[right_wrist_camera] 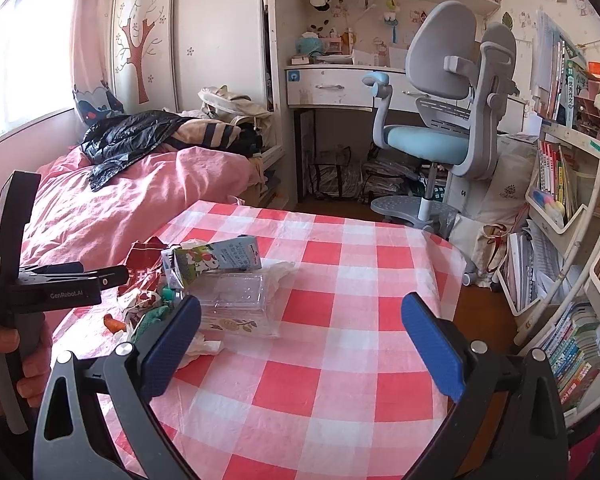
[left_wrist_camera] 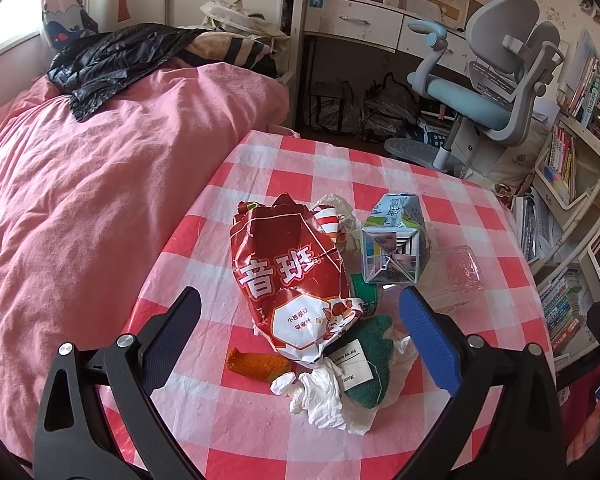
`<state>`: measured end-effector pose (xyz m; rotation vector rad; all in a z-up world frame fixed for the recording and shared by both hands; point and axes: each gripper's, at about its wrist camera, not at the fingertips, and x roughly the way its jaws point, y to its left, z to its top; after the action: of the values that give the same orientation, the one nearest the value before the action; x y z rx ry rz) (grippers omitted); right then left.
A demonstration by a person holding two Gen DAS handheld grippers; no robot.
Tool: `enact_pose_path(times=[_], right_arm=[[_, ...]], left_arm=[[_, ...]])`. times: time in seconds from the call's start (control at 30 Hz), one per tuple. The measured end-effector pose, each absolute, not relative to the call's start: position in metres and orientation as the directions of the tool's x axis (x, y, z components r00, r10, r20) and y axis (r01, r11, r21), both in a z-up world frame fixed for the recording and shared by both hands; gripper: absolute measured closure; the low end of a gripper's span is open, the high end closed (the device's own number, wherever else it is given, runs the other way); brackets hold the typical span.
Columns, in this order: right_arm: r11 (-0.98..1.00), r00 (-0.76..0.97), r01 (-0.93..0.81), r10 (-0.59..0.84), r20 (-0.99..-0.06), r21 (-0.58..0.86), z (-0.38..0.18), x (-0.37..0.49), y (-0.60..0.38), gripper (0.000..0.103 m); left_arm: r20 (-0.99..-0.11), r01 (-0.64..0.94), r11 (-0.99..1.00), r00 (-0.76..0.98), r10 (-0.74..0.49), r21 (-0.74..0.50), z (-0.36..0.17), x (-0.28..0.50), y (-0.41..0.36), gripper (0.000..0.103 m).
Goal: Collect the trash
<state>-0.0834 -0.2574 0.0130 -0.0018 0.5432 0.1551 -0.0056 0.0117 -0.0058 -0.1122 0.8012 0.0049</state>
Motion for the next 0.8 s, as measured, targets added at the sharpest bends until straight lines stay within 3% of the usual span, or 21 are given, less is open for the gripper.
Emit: enact_pose_path(times=[0.8], right_arm=[[0.979, 0.819, -0.203, 0.178, -0.545, 0.015, 0.010, -0.082, -0.245, 0.006]], left_arm=[[-0.730, -0.037, 0.995, 0.682, -0.043, -0.093, -0.014, -0.008, 0.015, 0.007]])
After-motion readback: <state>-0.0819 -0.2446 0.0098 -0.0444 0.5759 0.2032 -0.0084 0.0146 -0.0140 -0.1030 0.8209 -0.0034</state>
